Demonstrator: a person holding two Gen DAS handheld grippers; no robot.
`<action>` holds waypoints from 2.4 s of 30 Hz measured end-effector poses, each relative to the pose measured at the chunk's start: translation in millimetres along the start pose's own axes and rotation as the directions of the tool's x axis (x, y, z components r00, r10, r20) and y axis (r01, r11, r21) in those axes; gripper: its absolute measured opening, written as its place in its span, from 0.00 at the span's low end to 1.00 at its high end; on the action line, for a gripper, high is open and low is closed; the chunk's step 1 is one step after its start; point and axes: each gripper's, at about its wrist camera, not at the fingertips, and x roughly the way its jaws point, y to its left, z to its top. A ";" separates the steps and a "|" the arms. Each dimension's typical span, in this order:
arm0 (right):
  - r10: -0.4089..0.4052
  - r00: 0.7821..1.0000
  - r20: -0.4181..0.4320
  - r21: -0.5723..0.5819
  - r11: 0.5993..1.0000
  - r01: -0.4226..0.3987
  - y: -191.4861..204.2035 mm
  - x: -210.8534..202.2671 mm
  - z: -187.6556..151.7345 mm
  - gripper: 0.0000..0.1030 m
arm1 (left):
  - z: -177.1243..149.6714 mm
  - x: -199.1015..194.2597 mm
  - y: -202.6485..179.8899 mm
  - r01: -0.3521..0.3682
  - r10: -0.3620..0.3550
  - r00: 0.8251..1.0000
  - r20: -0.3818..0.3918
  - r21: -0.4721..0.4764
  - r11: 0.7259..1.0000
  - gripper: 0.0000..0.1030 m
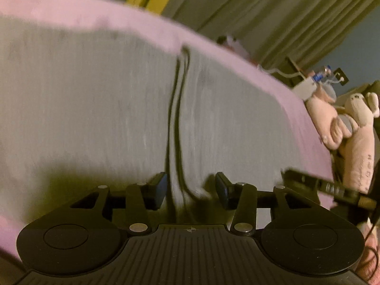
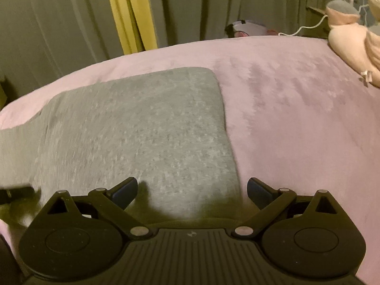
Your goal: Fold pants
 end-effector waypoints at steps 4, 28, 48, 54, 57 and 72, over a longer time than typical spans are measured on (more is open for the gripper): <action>-0.013 1.000 0.018 -0.017 1.000 0.013 4.3 -3.4 -2.6 0.96 | -0.7 7.9 0.1 0.017 -0.017 1.000 -0.004 -0.034 0.999 0.28; 0.047 0.998 0.053 -0.254 0.967 -0.032 49.3 -7.1 -20.2 0.88 | 2.9 -121.1 116.2 -0.064 0.323 0.852 0.412 -0.530 0.845 0.94; 0.028 1.000 0.004 -0.239 0.971 -0.027 56.8 0.1 -22.3 0.96 | 9.6 -158.7 270.8 0.010 0.389 0.814 0.432 -0.679 0.734 0.92; 0.023 1.000 0.009 -0.241 0.970 -0.020 57.4 1.7 -23.2 0.96 | 4.4 -147.9 277.9 0.047 0.379 0.792 0.478 -0.668 0.743 0.55; 0.023 1.000 0.009 -0.243 0.970 -0.020 57.1 1.9 -23.1 0.96 | 1.8 -144.9 280.9 0.065 0.372 0.787 0.492 -0.665 0.744 0.63; 0.071 0.996 0.052 -0.166 0.984 -0.062 46.1 -7.0 -17.9 0.96 | 39.1 -164.1 199.7 -0.116 0.409 0.720 0.561 -0.483 0.868 0.27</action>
